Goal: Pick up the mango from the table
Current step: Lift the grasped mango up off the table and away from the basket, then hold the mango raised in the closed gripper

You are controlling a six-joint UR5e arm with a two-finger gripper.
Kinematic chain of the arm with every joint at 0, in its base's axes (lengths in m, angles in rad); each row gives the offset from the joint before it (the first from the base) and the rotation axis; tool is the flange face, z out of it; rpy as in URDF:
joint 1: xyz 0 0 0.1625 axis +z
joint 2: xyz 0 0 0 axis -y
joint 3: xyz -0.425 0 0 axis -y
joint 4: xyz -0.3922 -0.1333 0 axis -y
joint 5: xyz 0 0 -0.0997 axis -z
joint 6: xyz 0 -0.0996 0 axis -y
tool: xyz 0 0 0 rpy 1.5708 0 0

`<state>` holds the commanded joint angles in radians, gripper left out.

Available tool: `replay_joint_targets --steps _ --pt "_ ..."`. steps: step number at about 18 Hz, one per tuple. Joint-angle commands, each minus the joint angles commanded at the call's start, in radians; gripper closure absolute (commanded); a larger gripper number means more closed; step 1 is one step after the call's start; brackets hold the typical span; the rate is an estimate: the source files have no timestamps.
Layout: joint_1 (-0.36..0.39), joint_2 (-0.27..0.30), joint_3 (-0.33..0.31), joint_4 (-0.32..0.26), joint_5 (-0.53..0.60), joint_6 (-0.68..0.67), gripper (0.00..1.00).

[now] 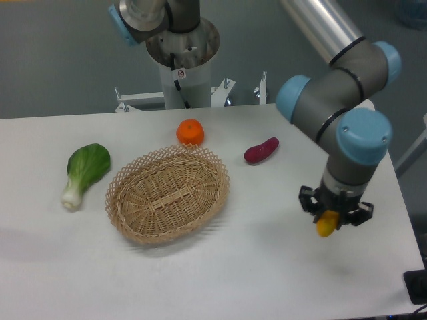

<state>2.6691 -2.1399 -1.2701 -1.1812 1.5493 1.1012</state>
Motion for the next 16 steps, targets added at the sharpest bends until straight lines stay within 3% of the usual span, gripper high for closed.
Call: replay_joint_targets --steps 16 --pt "0.022 -0.008 0.000 -0.002 0.020 0.071 0.58"
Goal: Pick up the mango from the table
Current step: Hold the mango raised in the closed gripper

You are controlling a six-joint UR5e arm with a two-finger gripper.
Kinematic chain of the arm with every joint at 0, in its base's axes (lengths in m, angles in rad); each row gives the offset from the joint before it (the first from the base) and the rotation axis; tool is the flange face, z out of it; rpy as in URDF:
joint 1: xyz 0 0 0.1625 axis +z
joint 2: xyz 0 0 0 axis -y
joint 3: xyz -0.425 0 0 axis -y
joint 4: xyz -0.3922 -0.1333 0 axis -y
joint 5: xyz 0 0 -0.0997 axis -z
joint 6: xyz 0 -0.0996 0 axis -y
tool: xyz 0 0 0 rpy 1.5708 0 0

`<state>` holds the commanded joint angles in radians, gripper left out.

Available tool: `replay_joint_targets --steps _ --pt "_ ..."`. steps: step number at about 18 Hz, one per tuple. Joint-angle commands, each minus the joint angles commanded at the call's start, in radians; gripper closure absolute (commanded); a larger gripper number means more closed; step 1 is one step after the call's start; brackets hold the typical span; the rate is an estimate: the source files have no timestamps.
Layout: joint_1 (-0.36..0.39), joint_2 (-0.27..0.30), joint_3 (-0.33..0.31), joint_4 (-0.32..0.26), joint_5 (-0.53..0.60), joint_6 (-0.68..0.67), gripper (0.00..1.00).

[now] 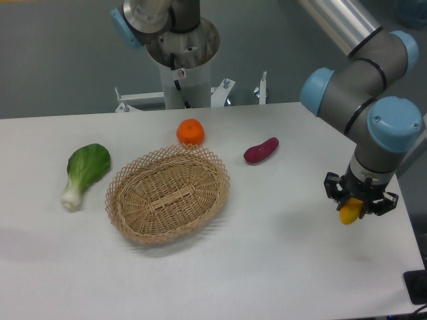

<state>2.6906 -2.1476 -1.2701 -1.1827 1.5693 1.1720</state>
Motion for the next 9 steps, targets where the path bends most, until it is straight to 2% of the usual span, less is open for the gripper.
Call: replay_joint_targets --steps 9 --pt "-0.003 0.002 -0.005 0.000 0.003 0.011 0.58"
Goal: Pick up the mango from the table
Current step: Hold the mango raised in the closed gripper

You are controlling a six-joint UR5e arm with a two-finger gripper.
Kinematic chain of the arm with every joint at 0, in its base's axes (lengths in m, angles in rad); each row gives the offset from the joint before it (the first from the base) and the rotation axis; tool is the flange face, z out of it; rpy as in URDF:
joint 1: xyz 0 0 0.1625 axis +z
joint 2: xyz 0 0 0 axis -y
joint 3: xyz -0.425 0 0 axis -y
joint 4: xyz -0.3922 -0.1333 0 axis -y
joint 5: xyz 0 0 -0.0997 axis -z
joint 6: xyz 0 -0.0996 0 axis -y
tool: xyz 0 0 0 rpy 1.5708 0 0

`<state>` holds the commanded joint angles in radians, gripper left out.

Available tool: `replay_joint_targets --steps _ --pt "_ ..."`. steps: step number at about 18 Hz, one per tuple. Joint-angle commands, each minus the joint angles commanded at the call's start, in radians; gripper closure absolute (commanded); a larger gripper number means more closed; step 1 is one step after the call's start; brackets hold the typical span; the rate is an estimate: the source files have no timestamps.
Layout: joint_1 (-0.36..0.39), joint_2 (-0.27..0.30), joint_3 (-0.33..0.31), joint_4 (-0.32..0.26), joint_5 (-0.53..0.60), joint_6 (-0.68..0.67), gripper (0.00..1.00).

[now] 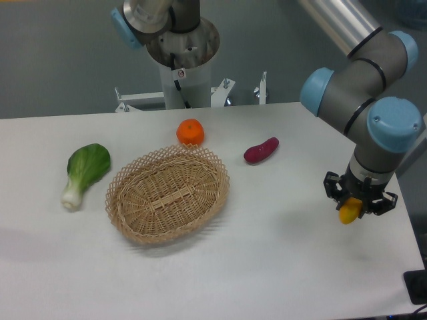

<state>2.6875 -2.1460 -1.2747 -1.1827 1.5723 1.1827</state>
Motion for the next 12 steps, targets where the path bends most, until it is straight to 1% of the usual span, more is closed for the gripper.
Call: replay_joint_targets --steps 3,12 --pt "-0.006 -0.002 0.002 0.003 0.025 -0.002 0.58" --pt "-0.006 0.000 -0.005 0.005 0.025 -0.005 0.58"
